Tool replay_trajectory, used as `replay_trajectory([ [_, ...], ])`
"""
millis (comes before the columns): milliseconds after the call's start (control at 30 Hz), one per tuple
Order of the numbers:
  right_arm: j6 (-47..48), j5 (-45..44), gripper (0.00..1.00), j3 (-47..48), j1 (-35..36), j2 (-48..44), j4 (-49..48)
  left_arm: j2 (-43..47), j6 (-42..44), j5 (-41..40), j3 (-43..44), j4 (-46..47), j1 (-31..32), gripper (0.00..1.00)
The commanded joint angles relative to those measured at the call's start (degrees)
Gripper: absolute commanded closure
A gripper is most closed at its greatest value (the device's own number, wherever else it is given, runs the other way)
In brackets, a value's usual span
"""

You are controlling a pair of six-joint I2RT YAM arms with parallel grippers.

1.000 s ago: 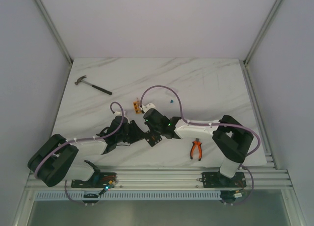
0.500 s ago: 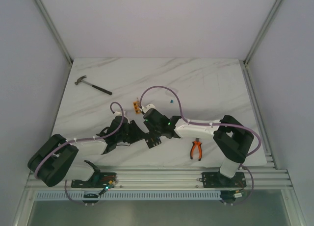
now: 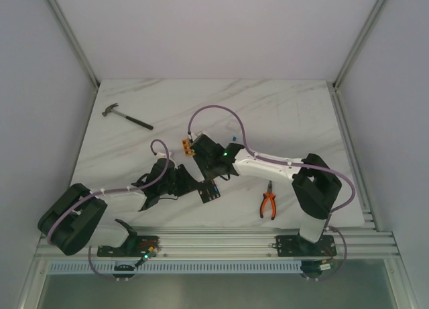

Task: Snap on the fuse box
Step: Install the fuse at the fuse box base.

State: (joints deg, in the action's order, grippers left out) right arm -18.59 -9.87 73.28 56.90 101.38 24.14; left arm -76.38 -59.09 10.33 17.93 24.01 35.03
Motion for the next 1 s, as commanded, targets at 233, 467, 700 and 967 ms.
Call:
replay_trajectory([
  [233,-4.88,2.97,0.7,2.34,-0.49,3.64,6.87,0.46,-0.15,0.61,0.3,-1.35,-0.17,0.58],
  [467,-4.88,2.54,0.78,2.8,-0.71,5.14,6.8,0.44,-0.22,0.66,0.35,-1.35,-0.22,0.58],
  [700,-4.71,2.63,0.87,3.41,-0.79,5.96,6.8,-0.12,-0.06,0.83,0.65,-1.29,-0.24,0.58],
  [967,-2.86,3.17,1.0,5.43,-0.75,9.75,10.39,-0.8,0.03,1.1,0.87,-1.01,-0.22,0.57],
])
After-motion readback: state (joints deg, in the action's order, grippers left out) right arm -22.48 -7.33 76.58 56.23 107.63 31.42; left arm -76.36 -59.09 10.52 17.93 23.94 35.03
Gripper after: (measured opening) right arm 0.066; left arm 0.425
